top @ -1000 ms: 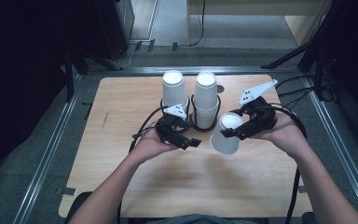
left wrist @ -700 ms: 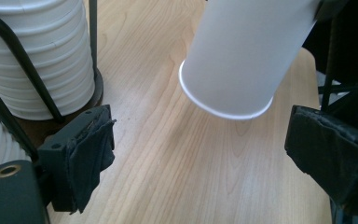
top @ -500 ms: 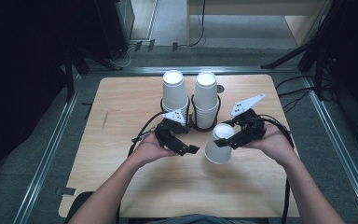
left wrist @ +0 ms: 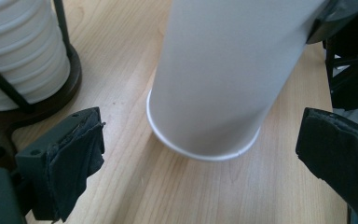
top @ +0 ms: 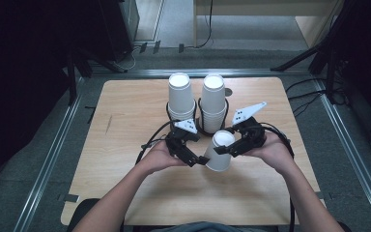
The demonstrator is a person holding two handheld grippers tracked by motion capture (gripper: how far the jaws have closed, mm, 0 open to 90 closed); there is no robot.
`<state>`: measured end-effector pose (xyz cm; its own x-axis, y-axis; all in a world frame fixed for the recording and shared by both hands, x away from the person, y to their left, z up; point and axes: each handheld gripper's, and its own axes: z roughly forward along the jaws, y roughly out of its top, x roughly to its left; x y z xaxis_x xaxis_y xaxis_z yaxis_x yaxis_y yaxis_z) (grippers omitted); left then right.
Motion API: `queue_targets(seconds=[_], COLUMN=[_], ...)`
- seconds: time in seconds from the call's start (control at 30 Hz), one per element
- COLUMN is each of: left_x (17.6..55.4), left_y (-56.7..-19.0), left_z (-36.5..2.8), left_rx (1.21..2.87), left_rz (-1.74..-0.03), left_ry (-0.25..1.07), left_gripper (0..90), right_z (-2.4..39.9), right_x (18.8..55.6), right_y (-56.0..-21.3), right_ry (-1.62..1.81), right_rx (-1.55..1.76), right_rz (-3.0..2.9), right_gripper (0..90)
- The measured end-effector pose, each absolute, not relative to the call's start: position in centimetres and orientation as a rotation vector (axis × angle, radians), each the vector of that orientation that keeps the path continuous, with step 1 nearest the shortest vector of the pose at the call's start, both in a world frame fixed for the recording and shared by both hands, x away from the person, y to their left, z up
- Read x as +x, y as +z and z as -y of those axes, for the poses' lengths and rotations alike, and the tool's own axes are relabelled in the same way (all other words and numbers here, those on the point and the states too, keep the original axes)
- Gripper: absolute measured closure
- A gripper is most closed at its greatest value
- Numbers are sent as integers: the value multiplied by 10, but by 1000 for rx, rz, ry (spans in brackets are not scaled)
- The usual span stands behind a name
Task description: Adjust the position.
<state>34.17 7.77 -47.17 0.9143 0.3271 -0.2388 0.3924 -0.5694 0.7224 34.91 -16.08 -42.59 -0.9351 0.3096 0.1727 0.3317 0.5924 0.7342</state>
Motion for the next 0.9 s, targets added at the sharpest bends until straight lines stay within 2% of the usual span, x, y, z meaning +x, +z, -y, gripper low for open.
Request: queue_targets(seconds=[0.9], left_x=[339], left_y=[-482], left_z=[-60], left_rx=[2211], left_rz=[-447], left_ry=[-95], left_gripper=[6], right_z=[146], right_x=[343], right_y=[-418], right_ry=[-1436], right_rx=[-526], right_rz=[2678], right_gripper=[263])
